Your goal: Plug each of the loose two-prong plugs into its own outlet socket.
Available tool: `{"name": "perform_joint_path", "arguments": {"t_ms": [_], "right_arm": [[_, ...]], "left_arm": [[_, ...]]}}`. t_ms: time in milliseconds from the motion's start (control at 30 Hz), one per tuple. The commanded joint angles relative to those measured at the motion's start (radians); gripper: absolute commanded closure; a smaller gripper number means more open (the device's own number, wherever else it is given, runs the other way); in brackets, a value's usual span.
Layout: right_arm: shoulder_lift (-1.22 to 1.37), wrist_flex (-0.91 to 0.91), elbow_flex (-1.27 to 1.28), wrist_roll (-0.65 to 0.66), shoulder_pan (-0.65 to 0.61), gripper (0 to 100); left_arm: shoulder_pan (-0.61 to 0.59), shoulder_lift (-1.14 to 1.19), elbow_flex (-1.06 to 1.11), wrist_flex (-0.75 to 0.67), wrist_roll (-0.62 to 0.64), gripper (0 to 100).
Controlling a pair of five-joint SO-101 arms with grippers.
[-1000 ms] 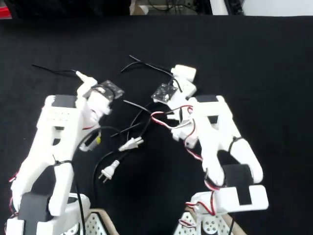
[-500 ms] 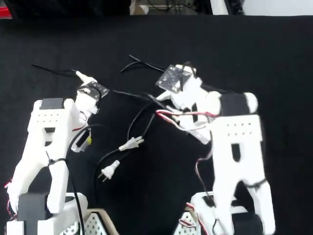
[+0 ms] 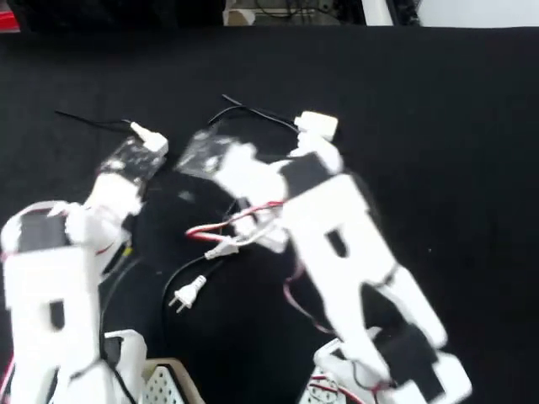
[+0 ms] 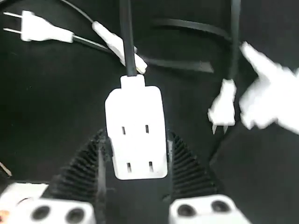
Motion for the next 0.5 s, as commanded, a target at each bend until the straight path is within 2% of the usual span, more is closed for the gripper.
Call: {"name": "perform_joint_path", "arguments": {"t_ms": [0,267,333,467], "right_arm": [[0.099,-0.081,-0.093,0.091,-0.075,98.7],[0.398,-0.146,-0.275,0.272,-0.167,98.7],[0.486,-0.143,-0.348,0.278,-0.181,98.7],[0.641,-0.143,-0.49,0.278,-0.184,96.7]], "left_arm": [[-0.085,-0.147,-0.004,0.049,-0.06,90],[-0.153,-0.098,0.082,0.061,-0.173,90],[-0.159,-0.101,0.124,0.041,-0.212,90],[-0.251,-0.112,0.166,-0.009,-0.224,90]]}}
